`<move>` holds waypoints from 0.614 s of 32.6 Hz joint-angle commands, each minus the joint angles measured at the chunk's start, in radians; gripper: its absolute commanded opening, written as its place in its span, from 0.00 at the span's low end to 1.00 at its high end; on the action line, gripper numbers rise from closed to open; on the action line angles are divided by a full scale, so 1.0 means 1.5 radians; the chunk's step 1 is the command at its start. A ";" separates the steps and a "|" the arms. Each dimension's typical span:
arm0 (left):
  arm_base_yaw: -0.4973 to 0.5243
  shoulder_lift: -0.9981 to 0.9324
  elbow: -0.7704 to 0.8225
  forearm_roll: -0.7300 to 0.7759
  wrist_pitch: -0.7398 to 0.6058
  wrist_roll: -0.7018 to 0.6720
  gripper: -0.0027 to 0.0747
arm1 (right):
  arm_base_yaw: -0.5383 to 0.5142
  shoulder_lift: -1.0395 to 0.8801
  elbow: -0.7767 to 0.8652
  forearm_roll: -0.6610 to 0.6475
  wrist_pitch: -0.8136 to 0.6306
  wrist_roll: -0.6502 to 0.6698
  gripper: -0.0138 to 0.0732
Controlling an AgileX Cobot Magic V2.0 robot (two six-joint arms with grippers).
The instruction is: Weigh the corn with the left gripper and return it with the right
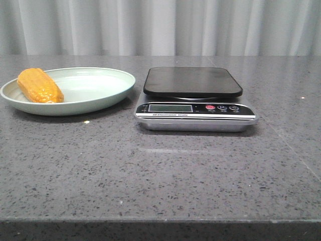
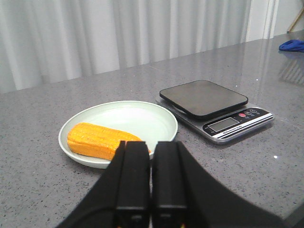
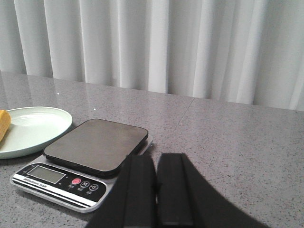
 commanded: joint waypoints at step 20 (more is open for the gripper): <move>0.237 0.004 0.076 -0.149 -0.125 0.102 0.20 | -0.004 0.007 -0.017 -0.008 -0.056 -0.008 0.33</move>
